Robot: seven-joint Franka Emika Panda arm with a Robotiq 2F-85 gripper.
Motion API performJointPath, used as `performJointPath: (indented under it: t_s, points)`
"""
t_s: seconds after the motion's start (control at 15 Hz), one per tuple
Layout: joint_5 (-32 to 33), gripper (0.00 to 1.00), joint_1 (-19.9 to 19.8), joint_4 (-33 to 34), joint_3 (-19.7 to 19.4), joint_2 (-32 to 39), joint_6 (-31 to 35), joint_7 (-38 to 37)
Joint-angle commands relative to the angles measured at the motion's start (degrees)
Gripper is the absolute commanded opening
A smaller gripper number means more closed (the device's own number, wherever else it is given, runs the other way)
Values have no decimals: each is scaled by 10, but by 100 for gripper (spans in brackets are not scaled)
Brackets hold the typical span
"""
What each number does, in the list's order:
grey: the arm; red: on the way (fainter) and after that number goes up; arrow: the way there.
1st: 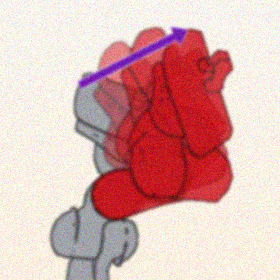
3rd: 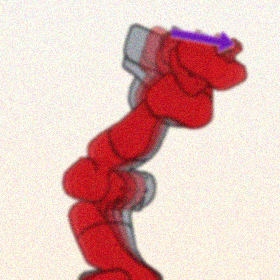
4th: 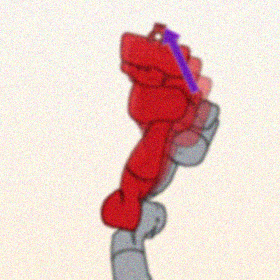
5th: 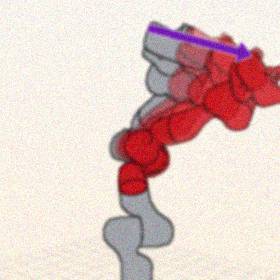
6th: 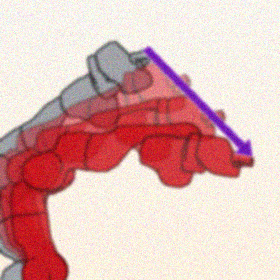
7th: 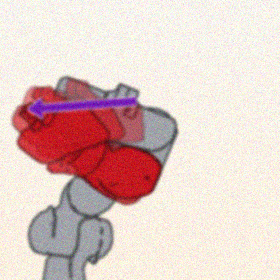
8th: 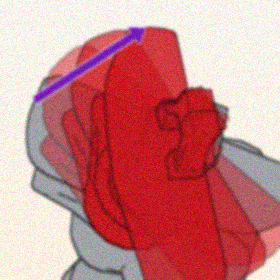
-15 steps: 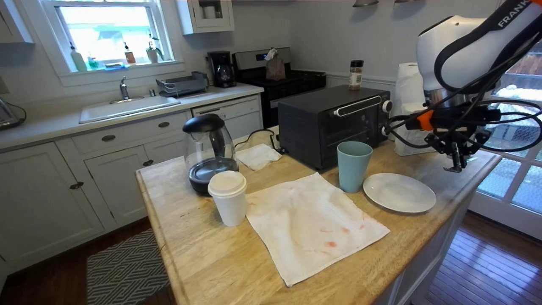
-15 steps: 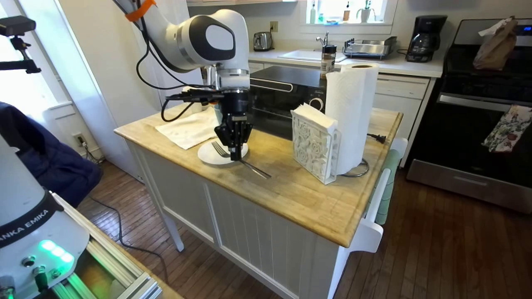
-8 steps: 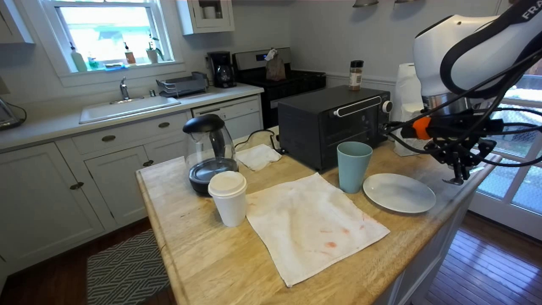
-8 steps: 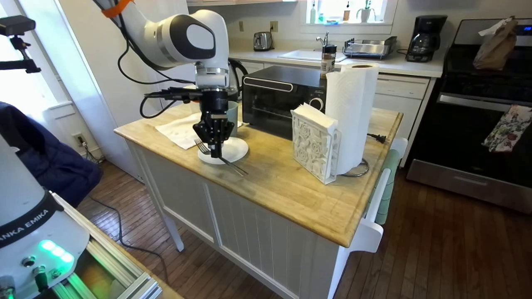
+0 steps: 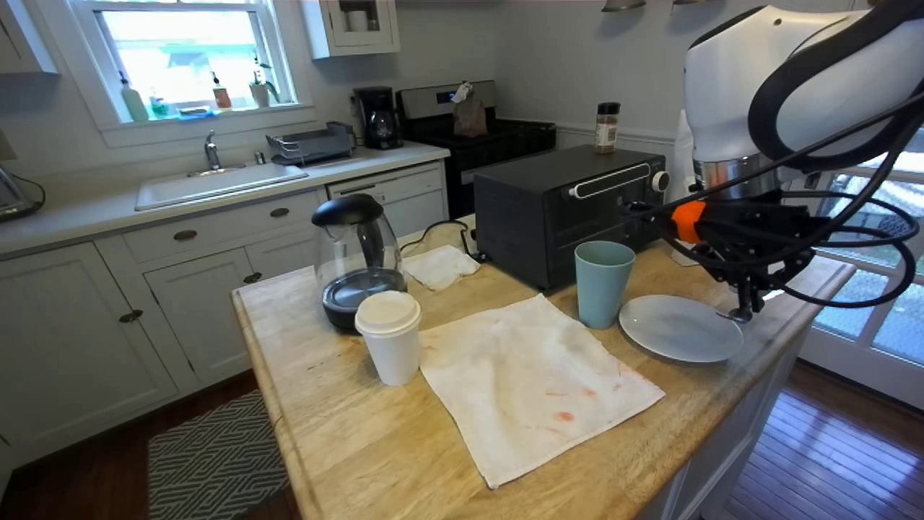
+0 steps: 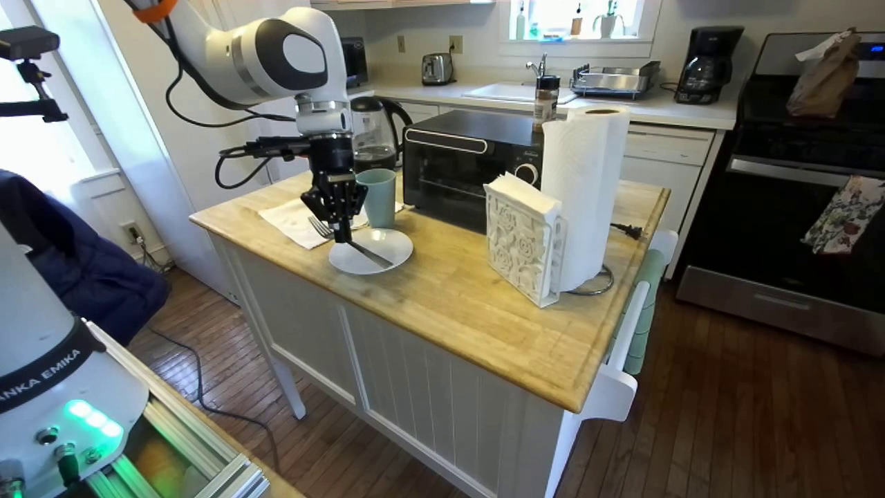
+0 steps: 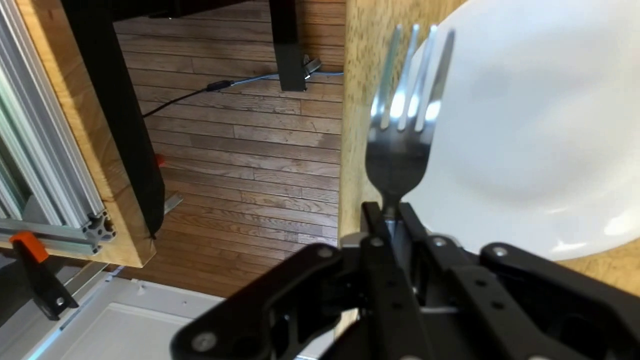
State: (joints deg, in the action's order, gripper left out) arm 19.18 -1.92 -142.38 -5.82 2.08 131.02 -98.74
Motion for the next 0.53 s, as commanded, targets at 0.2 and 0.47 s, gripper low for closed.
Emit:
performJointPath:
  t_s: [0.2, 0.47]
  points:
    - [16, 3, 3, -10, 12, 21, 91, -38]
    - [19, 3, 10, -9, 11, 45, 134, -33]
